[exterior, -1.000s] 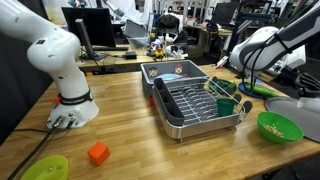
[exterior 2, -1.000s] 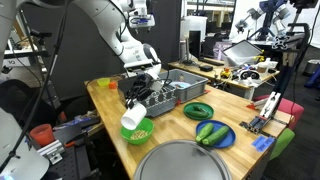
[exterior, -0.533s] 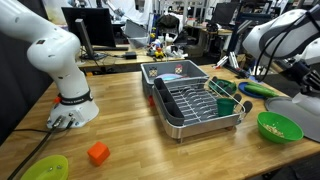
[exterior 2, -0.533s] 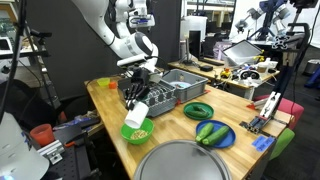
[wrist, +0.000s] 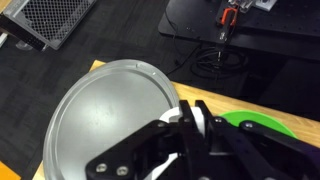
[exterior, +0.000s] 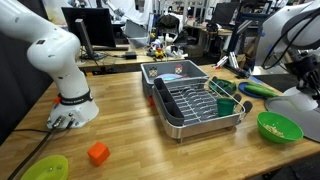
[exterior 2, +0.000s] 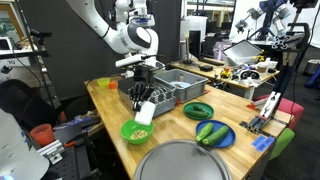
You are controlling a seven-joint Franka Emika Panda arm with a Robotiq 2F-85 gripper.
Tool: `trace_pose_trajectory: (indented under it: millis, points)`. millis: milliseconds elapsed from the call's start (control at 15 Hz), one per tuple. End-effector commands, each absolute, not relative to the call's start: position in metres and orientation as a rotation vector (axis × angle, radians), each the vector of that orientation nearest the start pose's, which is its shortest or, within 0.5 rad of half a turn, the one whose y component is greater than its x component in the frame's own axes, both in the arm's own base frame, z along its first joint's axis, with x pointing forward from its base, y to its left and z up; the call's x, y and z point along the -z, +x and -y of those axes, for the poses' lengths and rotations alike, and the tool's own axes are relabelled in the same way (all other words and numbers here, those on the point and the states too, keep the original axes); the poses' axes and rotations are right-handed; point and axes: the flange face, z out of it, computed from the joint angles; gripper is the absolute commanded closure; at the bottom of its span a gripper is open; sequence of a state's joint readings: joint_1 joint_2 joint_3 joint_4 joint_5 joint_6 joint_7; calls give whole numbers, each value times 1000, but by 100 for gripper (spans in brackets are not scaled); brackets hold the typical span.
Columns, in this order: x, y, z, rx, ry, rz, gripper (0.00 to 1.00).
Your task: Pour the contents in the white mug into the light green bowl
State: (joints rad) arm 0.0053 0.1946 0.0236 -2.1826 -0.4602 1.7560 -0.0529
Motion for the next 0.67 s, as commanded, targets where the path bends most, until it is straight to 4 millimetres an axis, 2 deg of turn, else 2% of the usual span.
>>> trace_pose_trajectory:
  millis: [0,533,600]
  points:
    - [-275,483,25,-1054,-3326,538,91]
    - [-276,478,24,-1011,-3333,553,91]
    - [-276,478,24,-1011,-3333,553,98]
